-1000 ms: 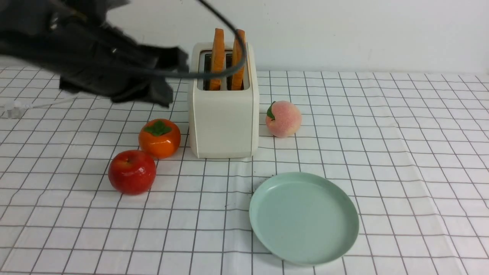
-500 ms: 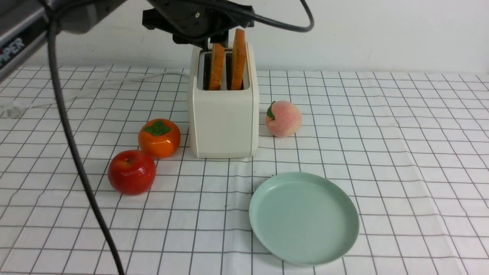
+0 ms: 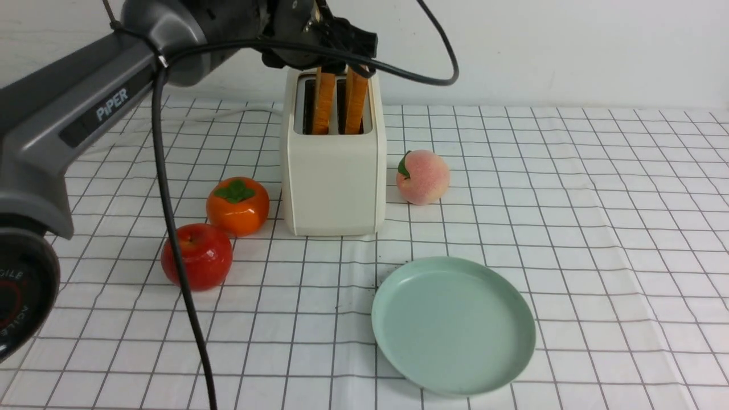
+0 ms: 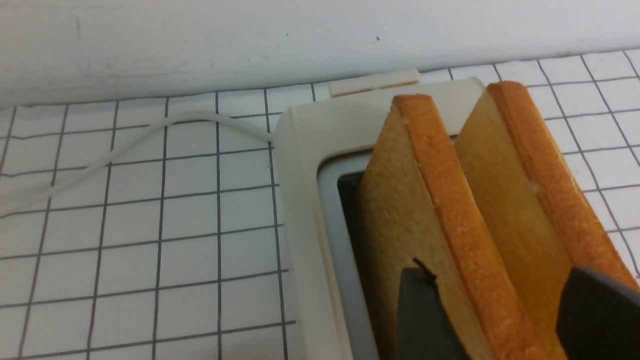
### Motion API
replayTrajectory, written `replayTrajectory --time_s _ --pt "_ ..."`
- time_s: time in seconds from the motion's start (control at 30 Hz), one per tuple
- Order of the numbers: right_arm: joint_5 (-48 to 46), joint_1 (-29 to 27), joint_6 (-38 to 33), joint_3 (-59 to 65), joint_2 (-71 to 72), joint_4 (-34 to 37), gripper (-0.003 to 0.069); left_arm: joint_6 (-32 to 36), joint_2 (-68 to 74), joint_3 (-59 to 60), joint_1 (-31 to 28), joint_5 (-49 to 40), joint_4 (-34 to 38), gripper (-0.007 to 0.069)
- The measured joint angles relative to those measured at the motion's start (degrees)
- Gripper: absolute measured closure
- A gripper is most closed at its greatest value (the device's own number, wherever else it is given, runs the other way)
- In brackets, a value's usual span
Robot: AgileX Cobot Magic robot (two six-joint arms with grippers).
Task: Take toasted bread from bread machine on white checkered table place on plate.
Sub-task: 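Reach for a toast slice standing in the toaster with the left gripper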
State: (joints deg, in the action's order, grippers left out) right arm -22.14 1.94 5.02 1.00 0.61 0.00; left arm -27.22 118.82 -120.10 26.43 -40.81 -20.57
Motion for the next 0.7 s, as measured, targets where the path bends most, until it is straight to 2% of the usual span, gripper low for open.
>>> replayTrajectory --time_s 0.47,0.57,0.7 --pt "0.0 0.0 0.0 0.0 0.0 0.0 0.0419 -1.43 5.06 -0.06 0.0 1.67 -1.09 0.0269" --pt "0.0 0.0 0.0 0.0 0.0 0.0 0.0419 -1.45 5.31 -0.06 0.0 2.01 -1.4 0.0294" --pt "0.0 0.0 0.0 0.0 0.0 0.0 0.0419 -1.45 5.31 -0.06 0.0 2.45 -1.84 0.041"
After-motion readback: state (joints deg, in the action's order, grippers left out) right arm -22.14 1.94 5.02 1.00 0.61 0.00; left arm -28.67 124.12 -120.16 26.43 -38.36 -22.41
